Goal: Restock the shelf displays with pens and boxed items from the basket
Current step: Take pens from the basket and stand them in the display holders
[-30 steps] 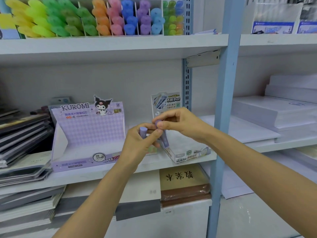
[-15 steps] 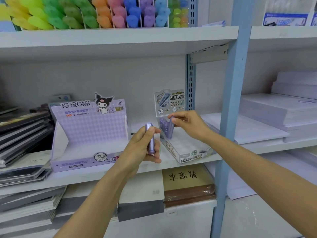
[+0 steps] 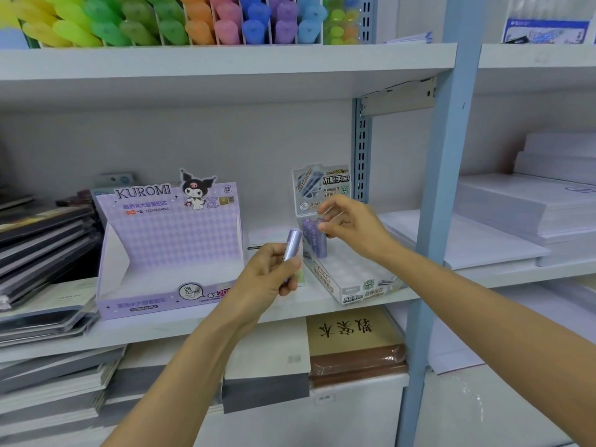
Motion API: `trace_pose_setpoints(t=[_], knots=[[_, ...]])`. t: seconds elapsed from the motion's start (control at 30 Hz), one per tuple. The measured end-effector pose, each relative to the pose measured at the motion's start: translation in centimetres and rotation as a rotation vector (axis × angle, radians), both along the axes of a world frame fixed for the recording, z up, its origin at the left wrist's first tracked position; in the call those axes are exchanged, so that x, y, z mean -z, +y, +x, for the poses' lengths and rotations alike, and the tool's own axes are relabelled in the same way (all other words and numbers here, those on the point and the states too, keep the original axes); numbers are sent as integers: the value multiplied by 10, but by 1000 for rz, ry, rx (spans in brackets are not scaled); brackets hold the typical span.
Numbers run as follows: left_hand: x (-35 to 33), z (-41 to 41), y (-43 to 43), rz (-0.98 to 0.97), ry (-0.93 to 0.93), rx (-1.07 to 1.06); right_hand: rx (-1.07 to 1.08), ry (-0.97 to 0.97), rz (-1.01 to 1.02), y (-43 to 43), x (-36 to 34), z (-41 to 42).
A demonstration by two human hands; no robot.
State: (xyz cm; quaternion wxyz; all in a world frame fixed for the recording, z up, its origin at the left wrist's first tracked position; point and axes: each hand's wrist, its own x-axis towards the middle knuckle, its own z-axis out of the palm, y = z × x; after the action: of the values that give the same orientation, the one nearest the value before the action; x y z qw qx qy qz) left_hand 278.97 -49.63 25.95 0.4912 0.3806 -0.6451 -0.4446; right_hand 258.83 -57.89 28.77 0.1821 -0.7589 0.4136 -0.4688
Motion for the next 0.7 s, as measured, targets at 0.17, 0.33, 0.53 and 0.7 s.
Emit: trace_pose_setpoints(t=[0.17, 0.33, 0.53, 0.7], knots=[[0, 5, -2, -61, -18, -52, 57, 116, -58, 2, 8, 6], [-5, 6, 2, -83, -17, -66, -92, -7, -8, 17, -8, -2], [-12, -3, 6, -46, 120, -82, -304, 134, -8, 43, -12, -3], [-17, -8, 12, -160, 196, -71, -340, -172, 115, 51, -6, -7]])
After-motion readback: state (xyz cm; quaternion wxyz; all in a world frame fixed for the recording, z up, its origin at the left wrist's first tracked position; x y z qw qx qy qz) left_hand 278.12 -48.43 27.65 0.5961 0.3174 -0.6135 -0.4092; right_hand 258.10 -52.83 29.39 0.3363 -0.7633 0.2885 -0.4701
